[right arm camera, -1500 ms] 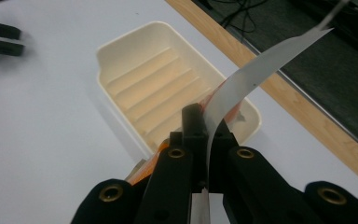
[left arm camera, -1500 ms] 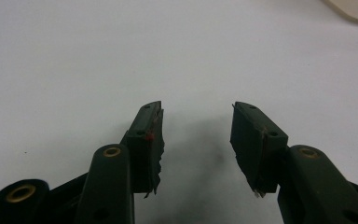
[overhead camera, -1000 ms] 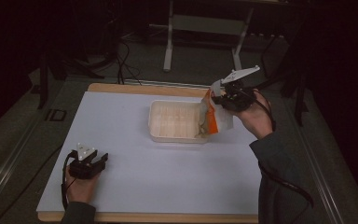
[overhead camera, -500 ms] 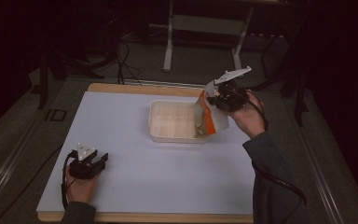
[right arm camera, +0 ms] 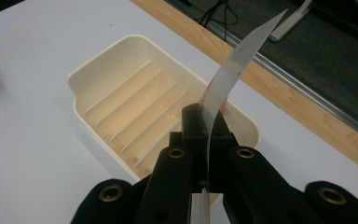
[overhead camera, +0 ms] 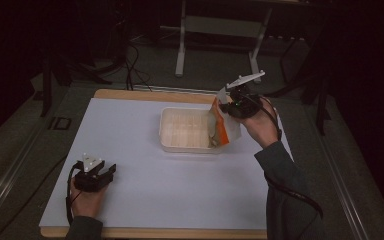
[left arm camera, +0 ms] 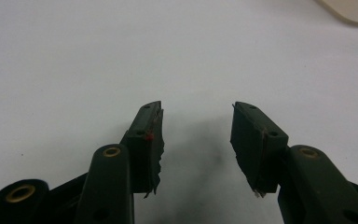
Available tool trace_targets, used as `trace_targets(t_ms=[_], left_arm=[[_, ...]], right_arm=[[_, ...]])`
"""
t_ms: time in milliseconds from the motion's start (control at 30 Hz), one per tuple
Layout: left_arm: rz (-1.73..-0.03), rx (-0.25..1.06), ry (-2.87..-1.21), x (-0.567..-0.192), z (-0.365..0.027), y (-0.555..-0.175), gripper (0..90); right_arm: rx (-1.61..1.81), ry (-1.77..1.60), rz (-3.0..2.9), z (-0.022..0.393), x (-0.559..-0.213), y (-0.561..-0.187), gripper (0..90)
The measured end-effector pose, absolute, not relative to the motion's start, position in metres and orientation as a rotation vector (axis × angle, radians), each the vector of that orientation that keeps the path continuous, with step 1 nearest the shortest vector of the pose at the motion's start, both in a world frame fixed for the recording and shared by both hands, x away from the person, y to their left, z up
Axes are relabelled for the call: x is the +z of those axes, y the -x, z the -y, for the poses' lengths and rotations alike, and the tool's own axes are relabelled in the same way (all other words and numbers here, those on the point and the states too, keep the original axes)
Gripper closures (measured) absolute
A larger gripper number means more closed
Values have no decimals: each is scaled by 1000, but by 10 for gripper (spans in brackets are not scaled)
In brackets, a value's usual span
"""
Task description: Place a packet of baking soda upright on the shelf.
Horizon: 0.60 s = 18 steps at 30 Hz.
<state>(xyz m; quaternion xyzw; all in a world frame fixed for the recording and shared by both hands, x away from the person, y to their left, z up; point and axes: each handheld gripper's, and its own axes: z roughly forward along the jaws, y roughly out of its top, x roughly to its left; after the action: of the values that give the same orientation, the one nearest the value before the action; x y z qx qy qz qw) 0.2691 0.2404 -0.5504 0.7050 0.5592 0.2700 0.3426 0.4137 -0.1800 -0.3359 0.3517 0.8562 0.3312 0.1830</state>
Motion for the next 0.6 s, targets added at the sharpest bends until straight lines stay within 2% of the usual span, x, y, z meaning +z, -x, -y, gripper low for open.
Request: trace_targets(t_ms=[600], left_arm=[[-1452, 701, -1835, -550, -240, -269, 532]], right_arm=[[932, -1131, -2351, 179, -343, -422, 900]])
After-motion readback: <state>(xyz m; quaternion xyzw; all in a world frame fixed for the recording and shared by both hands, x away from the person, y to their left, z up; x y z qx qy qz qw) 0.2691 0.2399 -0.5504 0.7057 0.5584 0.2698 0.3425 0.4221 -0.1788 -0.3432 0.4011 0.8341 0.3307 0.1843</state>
